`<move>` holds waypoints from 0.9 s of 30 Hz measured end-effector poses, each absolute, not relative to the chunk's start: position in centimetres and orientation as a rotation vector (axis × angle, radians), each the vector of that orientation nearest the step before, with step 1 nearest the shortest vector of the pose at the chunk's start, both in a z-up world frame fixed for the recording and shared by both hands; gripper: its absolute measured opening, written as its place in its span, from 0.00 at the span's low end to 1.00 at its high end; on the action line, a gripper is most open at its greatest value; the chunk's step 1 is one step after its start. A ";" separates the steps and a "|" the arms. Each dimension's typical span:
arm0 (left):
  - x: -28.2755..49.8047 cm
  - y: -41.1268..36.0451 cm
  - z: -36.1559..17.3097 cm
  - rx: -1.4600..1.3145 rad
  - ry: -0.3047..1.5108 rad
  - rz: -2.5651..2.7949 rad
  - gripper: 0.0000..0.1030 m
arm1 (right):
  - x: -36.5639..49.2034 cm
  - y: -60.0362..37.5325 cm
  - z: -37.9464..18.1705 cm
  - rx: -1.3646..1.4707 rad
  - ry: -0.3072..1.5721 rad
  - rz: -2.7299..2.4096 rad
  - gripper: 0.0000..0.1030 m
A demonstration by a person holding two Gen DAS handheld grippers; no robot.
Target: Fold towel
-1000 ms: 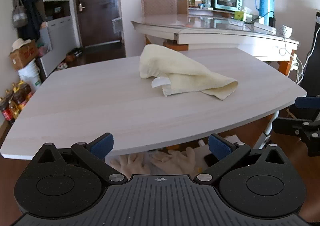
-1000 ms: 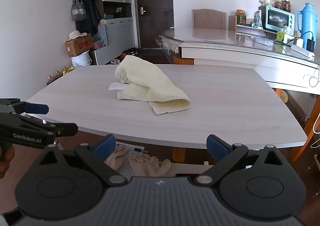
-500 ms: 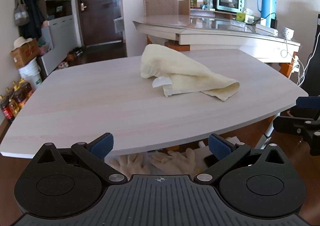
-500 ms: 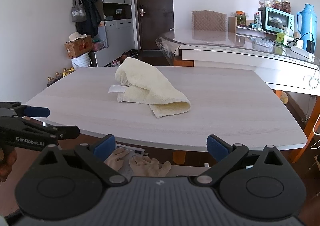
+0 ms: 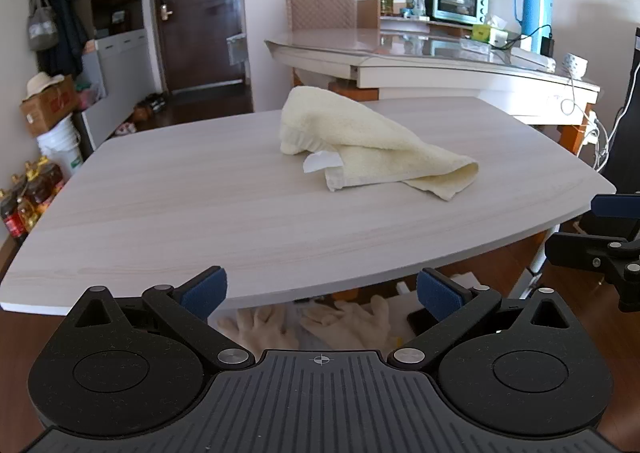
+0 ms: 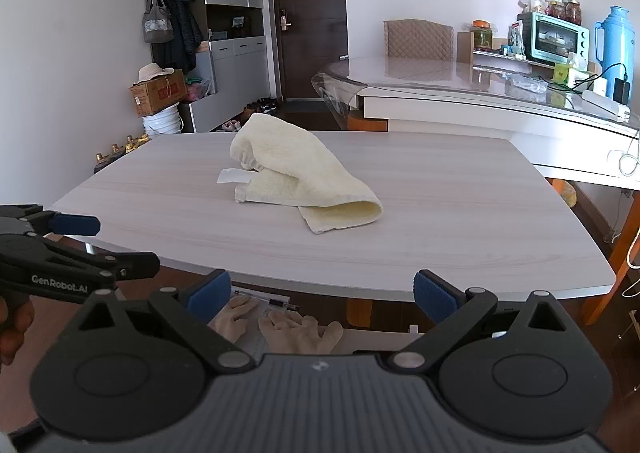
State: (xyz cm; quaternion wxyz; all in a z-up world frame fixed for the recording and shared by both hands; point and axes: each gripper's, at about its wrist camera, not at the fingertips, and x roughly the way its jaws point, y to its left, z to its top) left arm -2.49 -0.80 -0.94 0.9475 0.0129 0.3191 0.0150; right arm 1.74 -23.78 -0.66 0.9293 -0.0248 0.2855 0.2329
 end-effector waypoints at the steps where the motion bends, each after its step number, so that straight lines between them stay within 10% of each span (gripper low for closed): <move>1: -2.5 -0.8 -0.9 0.026 0.650 0.030 1.00 | 1.7 -23.8 -0.7 -0.051 0.585 0.477 0.96; 27: 1.1 0.5 -0.2 0.028 0.628 -0.030 1.00 | 4.5 -22.6 0.0 -0.089 0.575 0.474 0.96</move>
